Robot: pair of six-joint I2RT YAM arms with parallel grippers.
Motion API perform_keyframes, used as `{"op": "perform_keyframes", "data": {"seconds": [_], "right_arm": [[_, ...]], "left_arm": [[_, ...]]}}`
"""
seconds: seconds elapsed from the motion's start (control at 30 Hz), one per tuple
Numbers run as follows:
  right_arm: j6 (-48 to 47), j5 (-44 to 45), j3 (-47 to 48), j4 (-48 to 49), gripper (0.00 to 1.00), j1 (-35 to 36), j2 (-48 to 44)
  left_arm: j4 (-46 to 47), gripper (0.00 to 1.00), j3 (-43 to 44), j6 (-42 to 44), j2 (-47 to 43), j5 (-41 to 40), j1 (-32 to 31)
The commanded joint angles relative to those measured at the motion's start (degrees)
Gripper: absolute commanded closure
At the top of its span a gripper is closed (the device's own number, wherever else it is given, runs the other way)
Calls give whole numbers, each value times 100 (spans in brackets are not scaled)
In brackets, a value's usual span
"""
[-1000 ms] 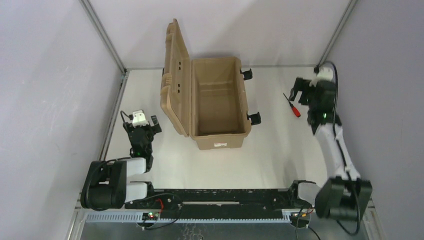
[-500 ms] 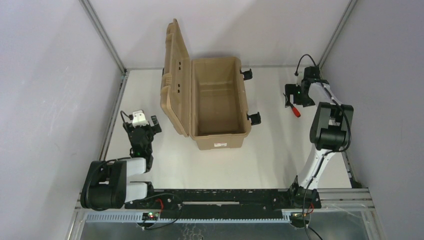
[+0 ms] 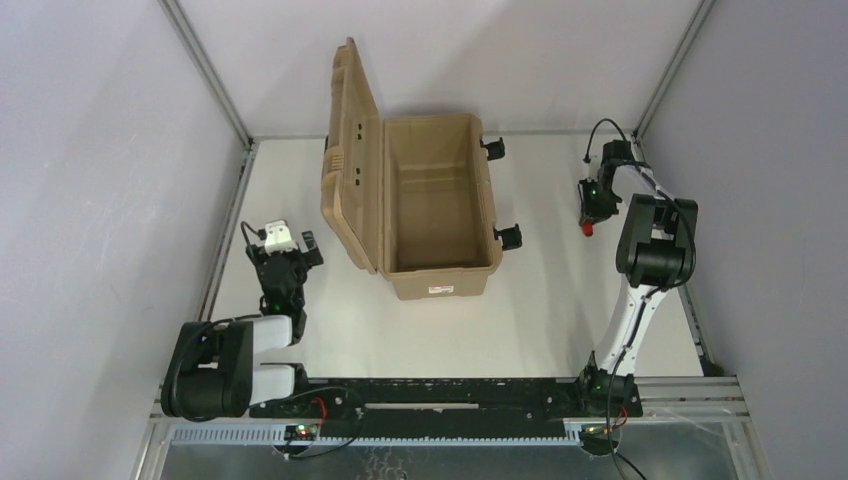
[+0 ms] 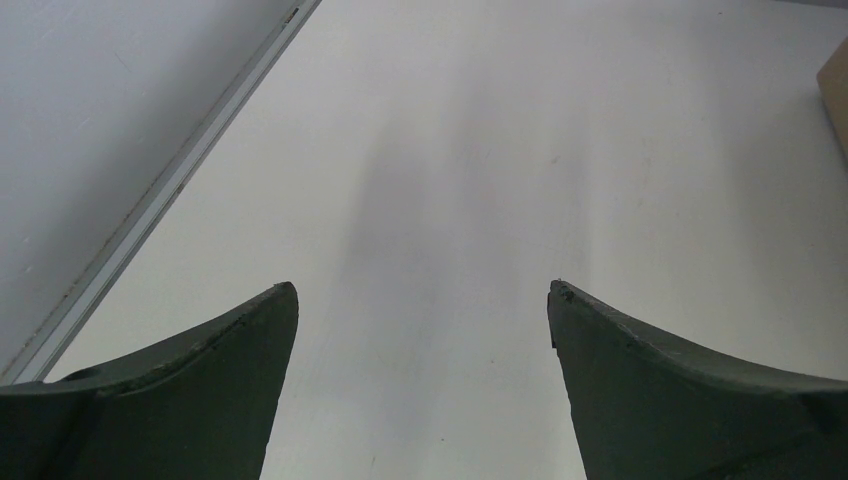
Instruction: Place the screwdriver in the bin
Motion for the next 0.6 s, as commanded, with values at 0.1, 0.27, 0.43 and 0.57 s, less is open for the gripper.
{"op": "perform_keyframes", "data": {"seconds": [0.1, 0.27, 0.43, 0.57], "right_arm": [[159, -214, 128, -326, 100, -11, -684], [835, -330, 452, -925, 100, -19, -1359], [1609, -676, 1149, -1853, 100, -8, -1807], [2002, -1028, 1330, -1925, 96, 160, -2311]], "left_arm": [[398, 0, 228, 57, -71, 30, 38], [398, 0, 231, 57, -75, 30, 38], [398, 0, 231, 57, -75, 30, 38], [398, 0, 227, 57, -72, 29, 38]]}}
